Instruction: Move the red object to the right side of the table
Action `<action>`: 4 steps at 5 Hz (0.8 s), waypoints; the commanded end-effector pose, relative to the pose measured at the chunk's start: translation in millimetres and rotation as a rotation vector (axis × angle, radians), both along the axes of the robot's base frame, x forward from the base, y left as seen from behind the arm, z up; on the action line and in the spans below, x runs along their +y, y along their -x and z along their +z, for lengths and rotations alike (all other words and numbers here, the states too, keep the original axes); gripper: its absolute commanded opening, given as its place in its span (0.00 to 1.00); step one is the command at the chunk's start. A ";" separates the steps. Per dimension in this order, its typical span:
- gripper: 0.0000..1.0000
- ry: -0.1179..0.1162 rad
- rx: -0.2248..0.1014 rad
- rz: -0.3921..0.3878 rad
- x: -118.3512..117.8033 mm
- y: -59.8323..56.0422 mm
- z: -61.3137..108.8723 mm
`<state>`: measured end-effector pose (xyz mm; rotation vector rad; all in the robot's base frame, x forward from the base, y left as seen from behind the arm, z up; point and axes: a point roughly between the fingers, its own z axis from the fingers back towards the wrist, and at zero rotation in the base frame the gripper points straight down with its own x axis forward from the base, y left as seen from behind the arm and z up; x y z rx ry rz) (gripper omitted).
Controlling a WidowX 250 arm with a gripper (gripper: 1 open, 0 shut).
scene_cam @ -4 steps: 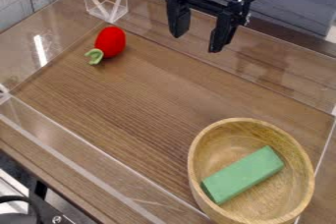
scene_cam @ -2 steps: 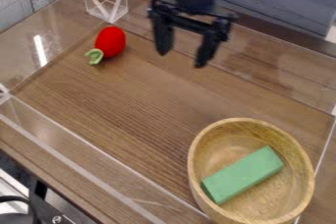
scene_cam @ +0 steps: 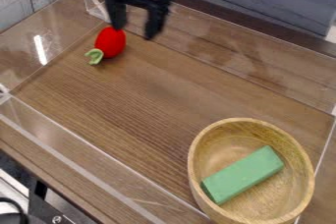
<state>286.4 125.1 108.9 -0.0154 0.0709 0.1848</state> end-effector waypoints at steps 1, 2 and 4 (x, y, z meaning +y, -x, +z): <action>1.00 -0.038 -0.048 0.011 38.7 -3.5 -1.0; 1.00 -0.035 -0.057 0.013 55.0 -3.7 -18.0; 1.00 -0.015 -0.100 -0.025 63.5 -24.3 -26.6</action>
